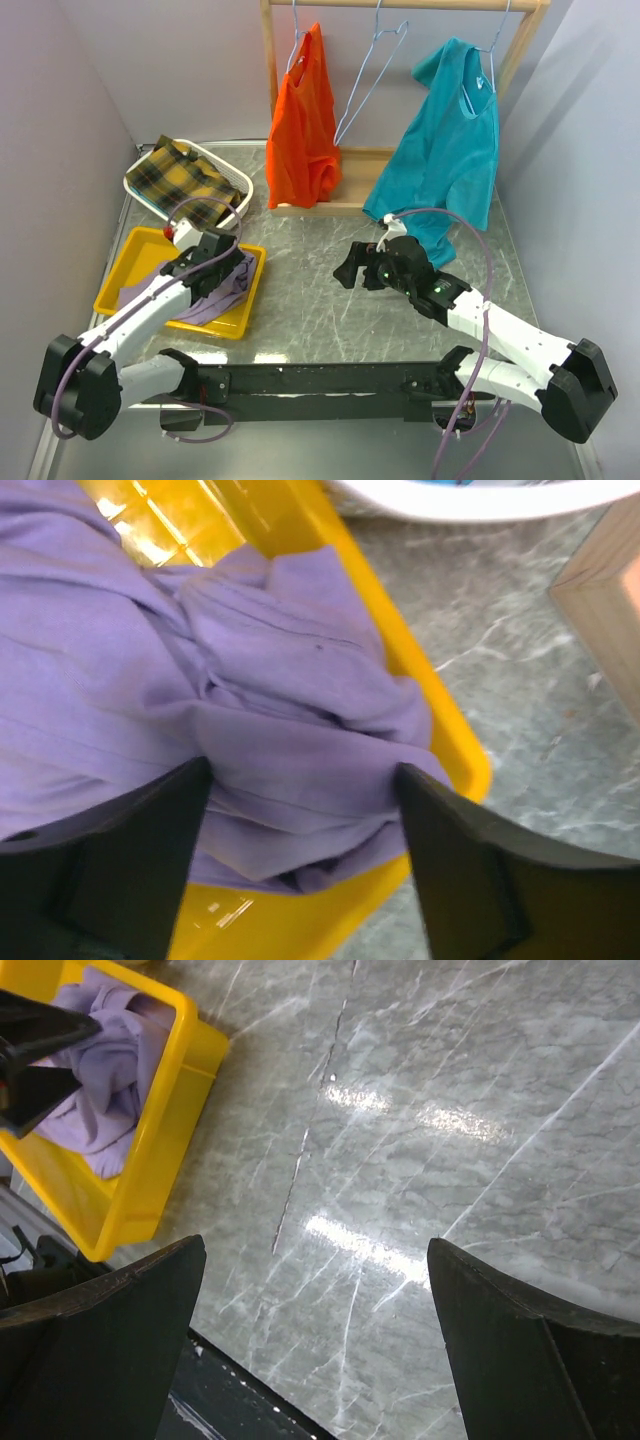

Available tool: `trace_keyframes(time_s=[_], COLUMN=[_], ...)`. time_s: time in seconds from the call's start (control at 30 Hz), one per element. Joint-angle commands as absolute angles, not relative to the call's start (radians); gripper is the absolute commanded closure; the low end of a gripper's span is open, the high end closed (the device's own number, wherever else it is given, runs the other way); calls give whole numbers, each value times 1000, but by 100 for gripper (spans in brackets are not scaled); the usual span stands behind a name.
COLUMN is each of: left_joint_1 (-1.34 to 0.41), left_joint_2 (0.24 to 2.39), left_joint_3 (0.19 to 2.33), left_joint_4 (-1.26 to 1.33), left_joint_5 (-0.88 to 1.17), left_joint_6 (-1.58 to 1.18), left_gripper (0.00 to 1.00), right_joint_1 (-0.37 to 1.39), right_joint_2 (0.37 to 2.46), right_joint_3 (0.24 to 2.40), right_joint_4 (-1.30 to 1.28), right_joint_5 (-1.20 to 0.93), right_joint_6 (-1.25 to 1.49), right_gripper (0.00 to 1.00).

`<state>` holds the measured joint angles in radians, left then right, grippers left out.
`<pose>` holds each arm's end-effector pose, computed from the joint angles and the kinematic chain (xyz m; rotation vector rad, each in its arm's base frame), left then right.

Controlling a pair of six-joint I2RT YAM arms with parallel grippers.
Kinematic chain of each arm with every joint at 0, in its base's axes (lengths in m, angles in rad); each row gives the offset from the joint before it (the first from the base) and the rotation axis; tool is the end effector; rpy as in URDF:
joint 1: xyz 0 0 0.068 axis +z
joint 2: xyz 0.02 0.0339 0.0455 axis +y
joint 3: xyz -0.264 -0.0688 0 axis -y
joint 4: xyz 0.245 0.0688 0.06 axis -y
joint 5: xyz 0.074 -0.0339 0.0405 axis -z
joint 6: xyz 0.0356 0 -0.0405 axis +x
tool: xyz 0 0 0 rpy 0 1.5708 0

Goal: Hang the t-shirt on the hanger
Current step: Pick up the T-shirt and place it in the bin.

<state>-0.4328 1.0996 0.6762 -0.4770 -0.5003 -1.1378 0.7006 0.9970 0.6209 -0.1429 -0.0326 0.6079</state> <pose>0.2010 -0.0741 0.2203 -0.9968 2.1103 -0.1525 0.1688 0.1438 0.2467 -0.1226 2.1948 0.8049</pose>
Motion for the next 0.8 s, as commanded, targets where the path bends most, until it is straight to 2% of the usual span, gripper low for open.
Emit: trace_keyframes(time_s=[0.0, 0.03, 0.1, 0.13, 0.2, 0.47, 0.6, 0.77], left_joint_1=[-428, -428, -428, -428, -428, -428, -428, -426], left_joint_2=[1091, 1077, 1052, 1016, 970, 629, 604, 702], left_joint_3=[624, 617, 620, 630, 652, 853, 1043, 1300], left_joint_4=[-359, -357, -373, -382, -420, -514, -606, -698], left_joint_5=[-498, -506, -518, -517, -503, -345, -324, -103], left_joint_6=[-1140, -1131, -1111, -1079, -1036, -758, -661, -552], left_gripper=[31, 52, 72, 87, 99, 99, 99, 99], right_joint_1=[703, 703, 703, 703, 703, 701, 701, 701], right_joint_2=[994, 991, 988, 988, 988, 971, 959, 943], right_joint_3=[635, 634, 632, 630, 634, 675, 710, 775], right_joint_4=[-94, -92, -90, -87, -90, -109, -115, -158], right_joint_5=[-60, -63, -69, -71, -68, -55, -66, -51], right_joint_6=[601, 601, 601, 598, 594, 575, 568, 555], right_gripper=[0, 0, 0, 0, 0, 0, 0, 0])
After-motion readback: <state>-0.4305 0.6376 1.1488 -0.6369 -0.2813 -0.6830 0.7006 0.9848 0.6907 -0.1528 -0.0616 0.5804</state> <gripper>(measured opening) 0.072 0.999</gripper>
